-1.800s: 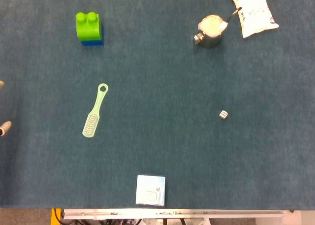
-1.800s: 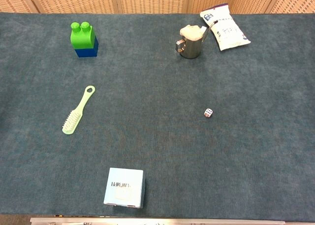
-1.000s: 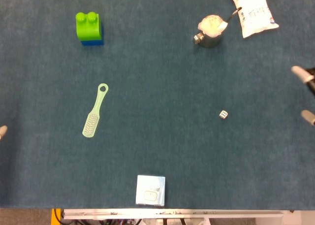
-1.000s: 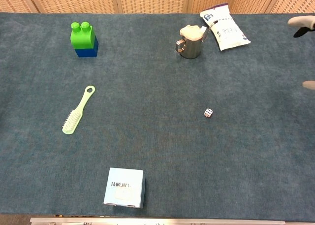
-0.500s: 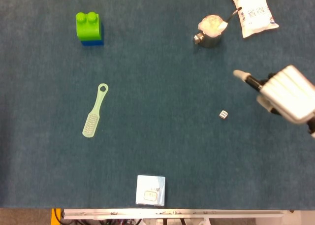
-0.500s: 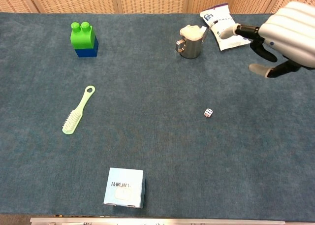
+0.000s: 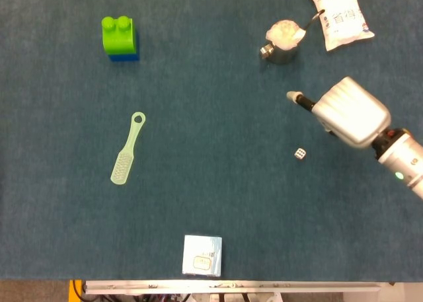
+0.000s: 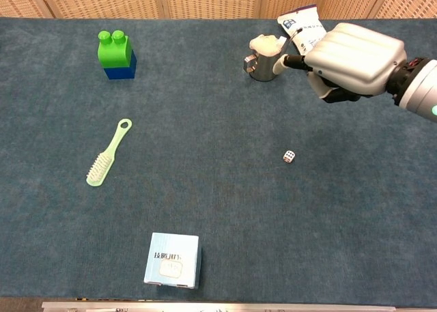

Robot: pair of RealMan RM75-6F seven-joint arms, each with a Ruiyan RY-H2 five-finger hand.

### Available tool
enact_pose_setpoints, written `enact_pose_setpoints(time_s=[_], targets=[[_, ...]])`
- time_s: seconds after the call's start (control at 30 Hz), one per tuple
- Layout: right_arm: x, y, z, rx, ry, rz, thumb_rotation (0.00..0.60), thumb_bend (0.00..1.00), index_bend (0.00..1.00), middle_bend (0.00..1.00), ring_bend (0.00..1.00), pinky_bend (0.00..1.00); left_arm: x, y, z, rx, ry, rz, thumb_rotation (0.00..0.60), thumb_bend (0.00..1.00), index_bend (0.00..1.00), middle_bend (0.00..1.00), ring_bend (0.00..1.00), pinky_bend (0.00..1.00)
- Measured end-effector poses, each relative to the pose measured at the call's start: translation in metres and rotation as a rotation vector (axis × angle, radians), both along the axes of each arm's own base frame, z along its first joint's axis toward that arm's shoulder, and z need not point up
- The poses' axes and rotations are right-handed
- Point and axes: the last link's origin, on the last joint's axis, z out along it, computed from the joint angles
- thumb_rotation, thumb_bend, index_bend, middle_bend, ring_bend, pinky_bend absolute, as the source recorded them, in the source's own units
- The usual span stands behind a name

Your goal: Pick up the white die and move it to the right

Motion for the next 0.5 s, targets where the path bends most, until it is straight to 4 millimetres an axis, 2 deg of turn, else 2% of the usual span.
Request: enact_pose_setpoints(time_s=[0.3,0.5], targets=[[-0.008,-0.003,-0.02,0.064,0.073,-0.066,0.6,1.0,0.25,1.0,1.0,1.0,-0.008,-0.002,0.0,0.003,-0.005,0.023,0.6,0.02,0.26,0.22,0.22,0.4],[-0.01,0.0,-0.027,0.12,0.071,-0.106,0.6,1.0,0.3,1.0,1.0,1.0,-0.011,0.0,0.0,0.008,-0.007,0.036,0.6,0.02,0.26,0.22,0.22,0.4]])
